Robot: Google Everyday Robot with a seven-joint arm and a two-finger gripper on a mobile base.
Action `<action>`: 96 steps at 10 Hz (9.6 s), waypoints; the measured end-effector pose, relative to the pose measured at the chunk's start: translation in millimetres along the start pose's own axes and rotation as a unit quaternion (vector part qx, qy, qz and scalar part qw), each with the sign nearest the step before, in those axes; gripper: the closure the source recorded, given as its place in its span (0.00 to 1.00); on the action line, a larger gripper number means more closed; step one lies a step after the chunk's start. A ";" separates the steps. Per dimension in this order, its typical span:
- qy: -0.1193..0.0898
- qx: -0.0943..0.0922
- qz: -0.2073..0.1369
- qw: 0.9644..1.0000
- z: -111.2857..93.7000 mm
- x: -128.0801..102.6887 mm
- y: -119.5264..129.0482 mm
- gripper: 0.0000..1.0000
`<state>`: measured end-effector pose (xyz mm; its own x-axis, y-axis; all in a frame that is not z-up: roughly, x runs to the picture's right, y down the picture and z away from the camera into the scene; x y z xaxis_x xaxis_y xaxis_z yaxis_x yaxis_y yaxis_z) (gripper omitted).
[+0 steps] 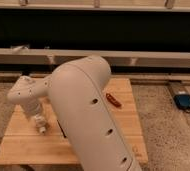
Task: Stand the bottle upright
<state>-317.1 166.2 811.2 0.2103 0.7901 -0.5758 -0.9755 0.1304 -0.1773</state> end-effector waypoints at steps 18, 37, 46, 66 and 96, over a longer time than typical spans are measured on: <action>-0.020 0.031 -0.046 0.998 32.5 -16.5 1.4 0.40; -0.004 -0.057 -0.162 0.985 -127.6 11.3 -37.6 0.82; 0.056 -0.057 0.049 0.996 -127.7 -16.2 -101.7 0.82; 0.080 -0.052 0.340 0.936 -118.8 -20.3 -186.4 0.82; 0.121 -0.273 0.342 0.891 -66.1 -41.3 -207.3 0.82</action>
<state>-119.2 66.9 819.0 -0.3486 0.4128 -0.8414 -0.7182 -0.6945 -0.0432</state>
